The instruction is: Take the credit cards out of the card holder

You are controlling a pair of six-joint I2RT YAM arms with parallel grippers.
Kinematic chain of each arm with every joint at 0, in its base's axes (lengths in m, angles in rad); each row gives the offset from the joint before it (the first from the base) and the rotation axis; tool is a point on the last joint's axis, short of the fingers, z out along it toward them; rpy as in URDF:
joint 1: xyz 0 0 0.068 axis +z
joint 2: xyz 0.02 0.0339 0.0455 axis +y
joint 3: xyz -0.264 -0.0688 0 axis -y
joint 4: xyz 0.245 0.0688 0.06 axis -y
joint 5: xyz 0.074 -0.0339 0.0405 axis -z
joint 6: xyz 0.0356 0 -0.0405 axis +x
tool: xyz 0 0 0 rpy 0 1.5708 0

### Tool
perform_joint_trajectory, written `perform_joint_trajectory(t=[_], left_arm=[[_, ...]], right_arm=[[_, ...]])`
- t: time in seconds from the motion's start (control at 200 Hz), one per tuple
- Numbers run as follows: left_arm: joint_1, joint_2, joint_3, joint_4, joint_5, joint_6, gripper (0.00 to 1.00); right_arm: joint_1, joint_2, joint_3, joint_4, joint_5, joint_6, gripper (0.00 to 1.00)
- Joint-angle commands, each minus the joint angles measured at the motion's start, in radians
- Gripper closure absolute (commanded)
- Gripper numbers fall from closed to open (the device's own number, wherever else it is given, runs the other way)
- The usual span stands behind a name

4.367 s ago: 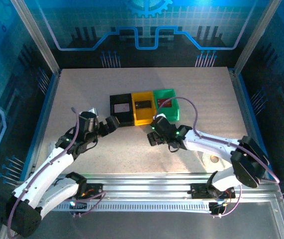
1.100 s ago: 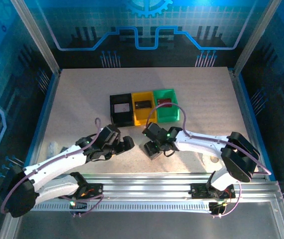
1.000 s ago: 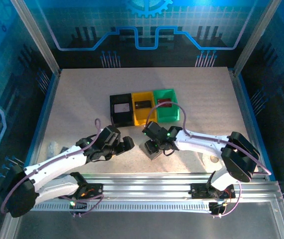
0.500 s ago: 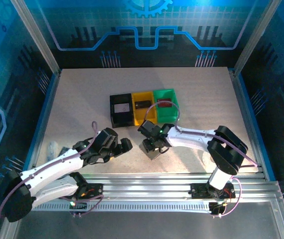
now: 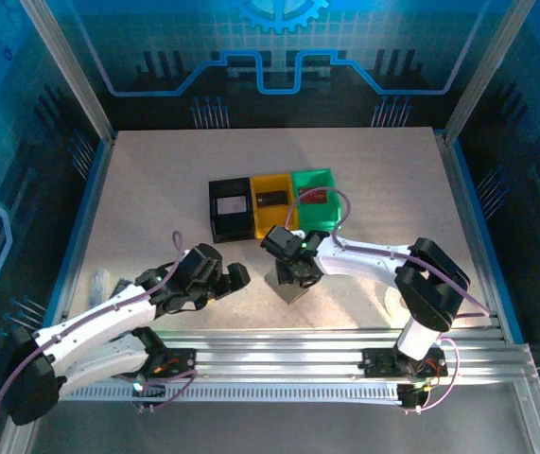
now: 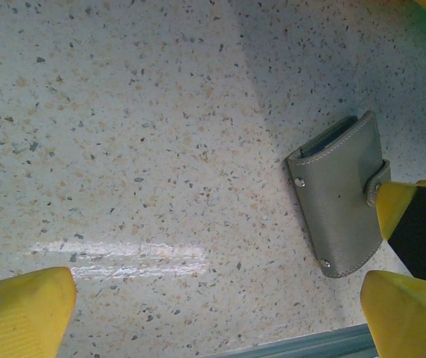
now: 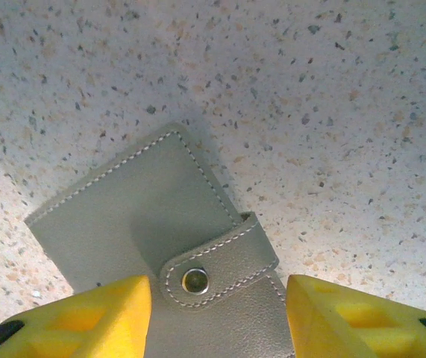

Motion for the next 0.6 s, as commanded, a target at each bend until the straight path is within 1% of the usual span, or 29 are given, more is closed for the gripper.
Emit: perform_joint_trajectory(t=[0.0, 0.135, 0.235, 0.28, 0.37, 0.595], left_arm=[[-0.006, -0.017, -0.005, -0.031, -0.02, 0.015, 0.01], [-0.006, -0.018, -0.002, -0.034, -0.019, 0.019, 0.01], [-0.007, -0.022, 0.0, -0.038, -0.019, 0.02, 0.01], [-0.006, -0.026, -0.001, -0.041, -0.021, 0.02, 0.01], [-0.006, -0.034, -0.003, -0.044, -0.025, 0.02, 0.01], [-0.006, -0.041, -0.012, -0.042, -0.023, 0.019, 0.01]], right_arm=[[0.002, 0.027, 0.022, -0.06, 0.012, 0.098, 0.49], [0.006, 0.044, 0.034, -0.065, -0.012, 0.146, 0.51], [0.006, 0.059, 0.052, -0.098, -0.018, 0.194, 0.54], [0.007, 0.062, 0.054, -0.098, -0.019, 0.208, 0.54], [0.012, 0.069, 0.054, -0.091, -0.025, 0.229, 0.51], [0.014, 0.093, 0.063, -0.072, -0.027, 0.268, 0.51]])
